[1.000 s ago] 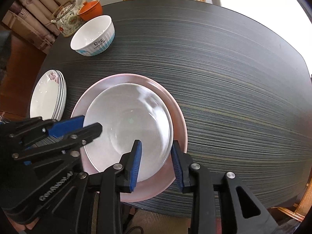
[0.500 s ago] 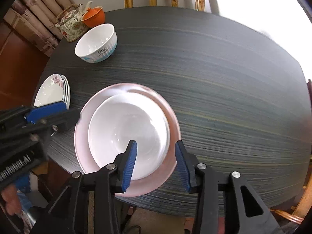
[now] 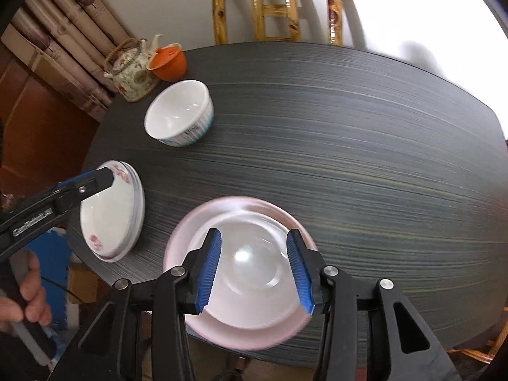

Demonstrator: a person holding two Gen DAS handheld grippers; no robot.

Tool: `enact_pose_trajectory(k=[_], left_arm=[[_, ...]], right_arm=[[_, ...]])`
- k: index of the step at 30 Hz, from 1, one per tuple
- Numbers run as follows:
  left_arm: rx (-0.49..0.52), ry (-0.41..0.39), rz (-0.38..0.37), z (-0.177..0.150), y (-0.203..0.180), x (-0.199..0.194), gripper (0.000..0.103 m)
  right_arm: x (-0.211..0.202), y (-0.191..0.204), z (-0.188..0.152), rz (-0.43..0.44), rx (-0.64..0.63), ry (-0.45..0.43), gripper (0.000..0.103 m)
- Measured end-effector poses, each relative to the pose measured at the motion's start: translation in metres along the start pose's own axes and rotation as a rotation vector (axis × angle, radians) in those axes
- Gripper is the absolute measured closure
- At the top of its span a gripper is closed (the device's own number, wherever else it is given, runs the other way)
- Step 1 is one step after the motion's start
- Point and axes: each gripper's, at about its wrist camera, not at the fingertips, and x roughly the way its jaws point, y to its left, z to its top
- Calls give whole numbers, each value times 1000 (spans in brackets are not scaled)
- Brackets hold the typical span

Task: Organize plates and bowls
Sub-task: 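Grasp the rim of another white bowl with the left tool while the right tool grasps it too, then carry the white bowl onto the bowl stack with both tools and lower it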

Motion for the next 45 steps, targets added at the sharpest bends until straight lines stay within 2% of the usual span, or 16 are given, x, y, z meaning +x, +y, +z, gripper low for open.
enact_pose_trajectory(k=[5, 10, 17, 24, 31, 39, 41, 42, 43, 45], left_arm=[[-28, 2, 25, 21, 26, 18, 71], [-77, 19, -8, 44, 46, 35, 71], [-90, 42, -31, 72, 51, 58, 71], [-77, 75, -32, 91, 46, 87, 71], [-86, 86, -15, 98, 45, 107, 71], [-92, 101, 14, 100, 48, 132, 72], [-87, 98, 24, 99, 47, 136, 77], [-90, 103, 23, 99, 48, 139, 89], [-96, 117, 18, 99, 49, 142, 95], [-112, 118, 10, 98, 50, 145, 95]], right_arm=[[14, 29, 20, 35, -15, 3, 62], [33, 49, 47, 56, -3, 23, 62], [59, 68, 88, 53, 1, 11, 63], [96, 68, 118, 19, 16, 38, 67], [117, 68, 132, 4, 6, 59, 68], [136, 62, 141, 11, 19, 72, 78], [142, 60, 144, 8, 18, 74, 78], [143, 60, 145, 5, 15, 73, 78], [146, 59, 145, -1, 13, 75, 79], [150, 57, 146, 6, 14, 82, 83]])
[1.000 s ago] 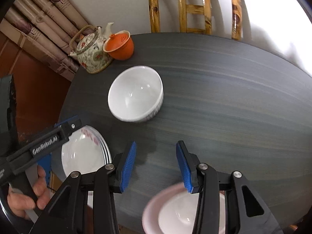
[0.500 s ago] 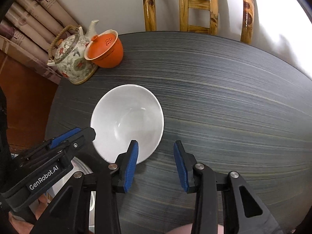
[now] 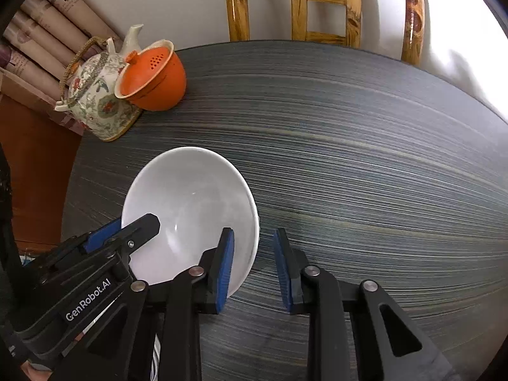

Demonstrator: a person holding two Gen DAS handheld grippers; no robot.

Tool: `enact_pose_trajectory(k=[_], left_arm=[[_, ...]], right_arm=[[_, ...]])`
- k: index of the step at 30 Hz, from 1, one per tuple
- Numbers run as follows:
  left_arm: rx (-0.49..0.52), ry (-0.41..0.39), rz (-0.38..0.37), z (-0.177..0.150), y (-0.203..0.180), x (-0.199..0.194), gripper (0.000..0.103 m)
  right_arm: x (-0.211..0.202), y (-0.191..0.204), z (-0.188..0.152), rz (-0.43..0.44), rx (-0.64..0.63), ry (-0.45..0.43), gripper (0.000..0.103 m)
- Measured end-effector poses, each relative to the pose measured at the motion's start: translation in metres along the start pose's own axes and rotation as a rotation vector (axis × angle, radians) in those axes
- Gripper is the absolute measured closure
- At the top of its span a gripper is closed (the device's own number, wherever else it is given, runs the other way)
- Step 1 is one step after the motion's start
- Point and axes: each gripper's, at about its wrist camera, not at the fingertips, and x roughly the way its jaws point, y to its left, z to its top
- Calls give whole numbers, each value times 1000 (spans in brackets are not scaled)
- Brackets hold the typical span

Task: Organize plates and bowls
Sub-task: 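Carry the white bowl onto the bowl stack with both tools and lower it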

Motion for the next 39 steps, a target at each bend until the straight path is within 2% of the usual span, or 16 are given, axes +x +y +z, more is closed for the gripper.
enact_pose_trajectory(k=[1, 4, 9, 16, 27, 33, 39], left_arm=[[5, -5, 10, -1, -1, 0, 96], [23, -6, 57, -5, -5, -1, 97], [6, 5, 39, -15, 0, -11, 98], [31, -18, 40, -39, 0, -54, 97], [86, -76, 36, -92, -17, -112, 97], [113, -119, 24, -126, -37, -135, 97], [127, -120, 0, -151, -58, -145, 97]], right_arm=[[1, -1, 0, 2, 2, 0, 88], [3, -1, -1, 25, 9, 4, 90], [-3, 0, -8, 53, 30, -13, 91], [-27, 7, -23, 84, 52, -18, 91], [-85, 26, -81, 81, 25, -49, 91], [-118, 18, -114, 89, 37, -75, 91], [-147, 2, -140, 67, 41, -111, 91]])
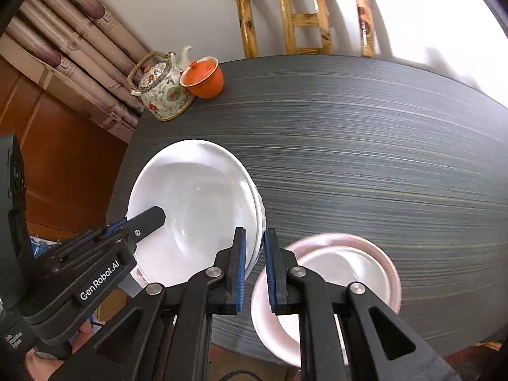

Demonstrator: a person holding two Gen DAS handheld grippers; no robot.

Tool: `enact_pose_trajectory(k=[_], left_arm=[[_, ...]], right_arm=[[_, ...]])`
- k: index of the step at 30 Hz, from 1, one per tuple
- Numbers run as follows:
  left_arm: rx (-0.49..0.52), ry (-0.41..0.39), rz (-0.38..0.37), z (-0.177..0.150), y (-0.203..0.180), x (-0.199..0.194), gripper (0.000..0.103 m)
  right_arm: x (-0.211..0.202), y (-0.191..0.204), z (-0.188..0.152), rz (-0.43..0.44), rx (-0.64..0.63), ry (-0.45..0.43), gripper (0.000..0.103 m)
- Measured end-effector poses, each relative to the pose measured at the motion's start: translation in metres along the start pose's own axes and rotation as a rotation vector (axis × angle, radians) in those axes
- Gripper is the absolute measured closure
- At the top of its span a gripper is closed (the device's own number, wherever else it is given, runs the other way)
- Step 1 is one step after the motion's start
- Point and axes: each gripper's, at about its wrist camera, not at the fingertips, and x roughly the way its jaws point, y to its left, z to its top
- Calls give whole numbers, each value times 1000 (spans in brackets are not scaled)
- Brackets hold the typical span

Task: Organize plates and bowls
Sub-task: 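Carry the white bowl onto the bowl stack with both tools and lower it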

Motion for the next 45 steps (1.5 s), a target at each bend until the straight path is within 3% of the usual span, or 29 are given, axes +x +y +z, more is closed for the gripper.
enact_pose_trajectory(k=[21, 45], left_arm=[[71, 43, -29, -44, -64, 11, 97], [115, 125, -10, -62, -85, 64, 97]], right_arm=[[-38, -64, -56, -41, 53, -25, 90], [-9, -104, -76, -62, 115, 41, 90]])
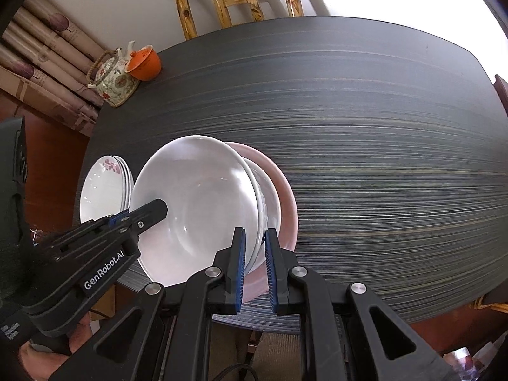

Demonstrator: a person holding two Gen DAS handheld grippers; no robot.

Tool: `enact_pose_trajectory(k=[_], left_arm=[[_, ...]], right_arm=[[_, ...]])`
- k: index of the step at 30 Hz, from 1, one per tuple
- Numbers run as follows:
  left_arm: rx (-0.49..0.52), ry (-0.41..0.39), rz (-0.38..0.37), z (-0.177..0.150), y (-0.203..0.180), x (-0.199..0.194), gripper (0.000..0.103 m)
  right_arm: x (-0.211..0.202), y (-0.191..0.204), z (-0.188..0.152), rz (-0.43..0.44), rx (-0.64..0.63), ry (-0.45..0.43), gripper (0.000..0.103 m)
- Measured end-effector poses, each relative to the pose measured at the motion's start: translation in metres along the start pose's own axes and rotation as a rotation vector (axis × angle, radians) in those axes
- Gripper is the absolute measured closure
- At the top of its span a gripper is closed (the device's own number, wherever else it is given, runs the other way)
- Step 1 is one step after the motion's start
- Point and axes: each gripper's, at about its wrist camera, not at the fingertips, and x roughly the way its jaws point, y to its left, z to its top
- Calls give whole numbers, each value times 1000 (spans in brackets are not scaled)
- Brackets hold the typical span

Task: Organize plates and bowls
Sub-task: 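Carry the white bowl onto the bowl stack with both tools and lower it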

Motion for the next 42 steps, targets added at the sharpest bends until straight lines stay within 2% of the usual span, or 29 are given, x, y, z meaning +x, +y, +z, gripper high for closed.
enact_pose_trajectory(k=[20, 42], left_arm=[[5, -6, 20, 2, -3, 6, 97], [4, -7, 16, 3, -1, 7, 97]], right_arm=[[16, -7, 1, 14, 13, 42, 89], [14, -8, 1, 27, 14, 48, 85]])
